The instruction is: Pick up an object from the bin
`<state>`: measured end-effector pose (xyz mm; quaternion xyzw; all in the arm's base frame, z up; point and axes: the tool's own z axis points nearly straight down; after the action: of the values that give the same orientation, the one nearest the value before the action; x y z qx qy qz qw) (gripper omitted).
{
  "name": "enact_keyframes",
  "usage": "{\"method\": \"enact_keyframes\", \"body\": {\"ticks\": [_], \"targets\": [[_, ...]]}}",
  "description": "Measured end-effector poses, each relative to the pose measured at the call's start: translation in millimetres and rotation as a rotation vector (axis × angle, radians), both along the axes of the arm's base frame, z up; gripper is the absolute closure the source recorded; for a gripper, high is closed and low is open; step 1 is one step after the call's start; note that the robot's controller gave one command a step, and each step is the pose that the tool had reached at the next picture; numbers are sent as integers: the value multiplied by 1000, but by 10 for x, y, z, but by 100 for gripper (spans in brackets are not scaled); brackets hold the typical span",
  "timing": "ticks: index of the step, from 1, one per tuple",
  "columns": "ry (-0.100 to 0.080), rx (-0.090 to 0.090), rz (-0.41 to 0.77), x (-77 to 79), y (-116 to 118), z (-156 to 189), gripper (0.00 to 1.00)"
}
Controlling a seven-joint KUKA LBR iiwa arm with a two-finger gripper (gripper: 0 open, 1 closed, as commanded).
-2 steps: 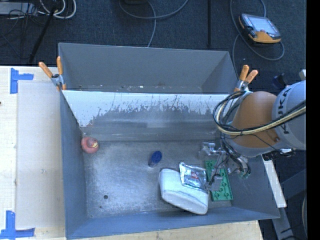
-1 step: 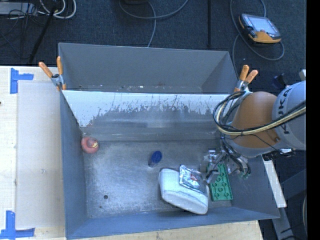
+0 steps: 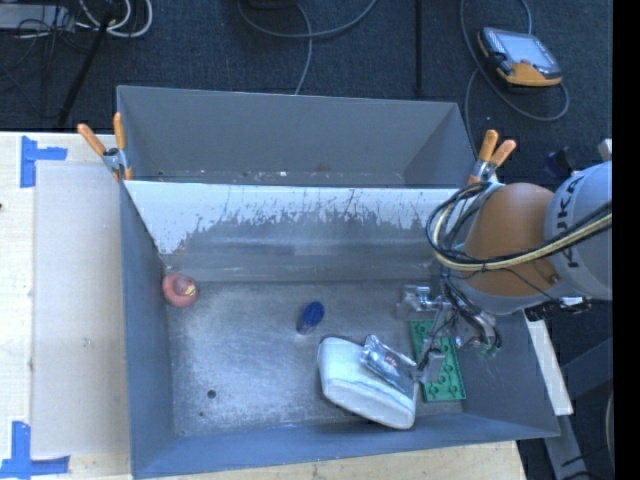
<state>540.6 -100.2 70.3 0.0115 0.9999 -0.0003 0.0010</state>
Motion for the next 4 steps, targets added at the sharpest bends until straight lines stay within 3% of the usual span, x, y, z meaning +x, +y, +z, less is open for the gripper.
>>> {"method": "enact_keyframes", "body": {"ticks": [1, 2, 3, 4], "targets": [[5, 0, 114, -233, -533, -12, 0], [-5, 0, 44, 426, -485, -1, 0], [-3, 9, 503, -73, -466, 2, 0], [4, 4, 257, -430, 616, 13, 0]]}}
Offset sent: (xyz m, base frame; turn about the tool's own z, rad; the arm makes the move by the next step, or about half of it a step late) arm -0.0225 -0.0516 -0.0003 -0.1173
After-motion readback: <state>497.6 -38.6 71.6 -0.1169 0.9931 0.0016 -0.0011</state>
